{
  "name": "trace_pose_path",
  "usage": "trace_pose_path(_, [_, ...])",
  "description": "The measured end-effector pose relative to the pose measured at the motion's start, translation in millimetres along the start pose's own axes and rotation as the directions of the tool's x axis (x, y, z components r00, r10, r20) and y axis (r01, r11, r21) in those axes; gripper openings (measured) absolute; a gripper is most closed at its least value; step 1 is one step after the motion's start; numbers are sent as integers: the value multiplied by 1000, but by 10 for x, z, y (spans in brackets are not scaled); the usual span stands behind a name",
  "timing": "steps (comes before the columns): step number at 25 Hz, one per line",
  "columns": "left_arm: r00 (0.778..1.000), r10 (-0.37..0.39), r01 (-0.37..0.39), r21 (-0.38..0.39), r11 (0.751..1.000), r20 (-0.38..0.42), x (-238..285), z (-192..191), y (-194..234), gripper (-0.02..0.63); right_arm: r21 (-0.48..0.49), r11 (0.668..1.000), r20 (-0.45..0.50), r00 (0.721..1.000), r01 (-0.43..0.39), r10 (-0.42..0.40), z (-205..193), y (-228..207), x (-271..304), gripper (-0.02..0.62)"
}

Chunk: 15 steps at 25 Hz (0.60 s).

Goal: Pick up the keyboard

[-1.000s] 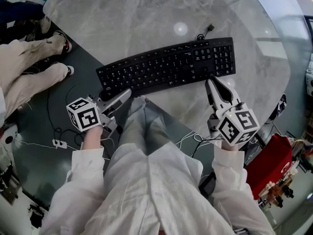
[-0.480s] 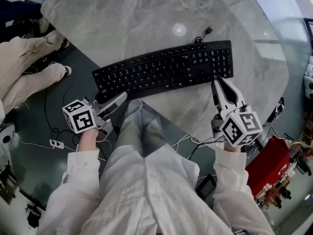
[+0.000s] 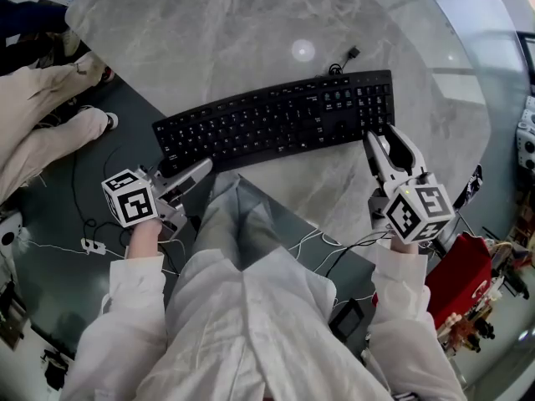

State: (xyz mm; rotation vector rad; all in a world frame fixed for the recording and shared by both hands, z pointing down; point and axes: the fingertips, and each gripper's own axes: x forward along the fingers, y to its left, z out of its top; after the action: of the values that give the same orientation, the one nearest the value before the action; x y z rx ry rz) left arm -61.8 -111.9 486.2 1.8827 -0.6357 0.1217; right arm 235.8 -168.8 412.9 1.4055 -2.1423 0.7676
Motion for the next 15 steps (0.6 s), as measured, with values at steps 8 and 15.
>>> trace_pose_path(8, [1000,-8,8,-8,1000,-7,8,-6,6,284,21,998,12,998,65,-65,94,-305,28,250])
trace_pose_path(15, [1000,-25,25,-17,1000,-7,8,-7,7,284,58,998,-24,1000,14,-13,38,-427,167,272])
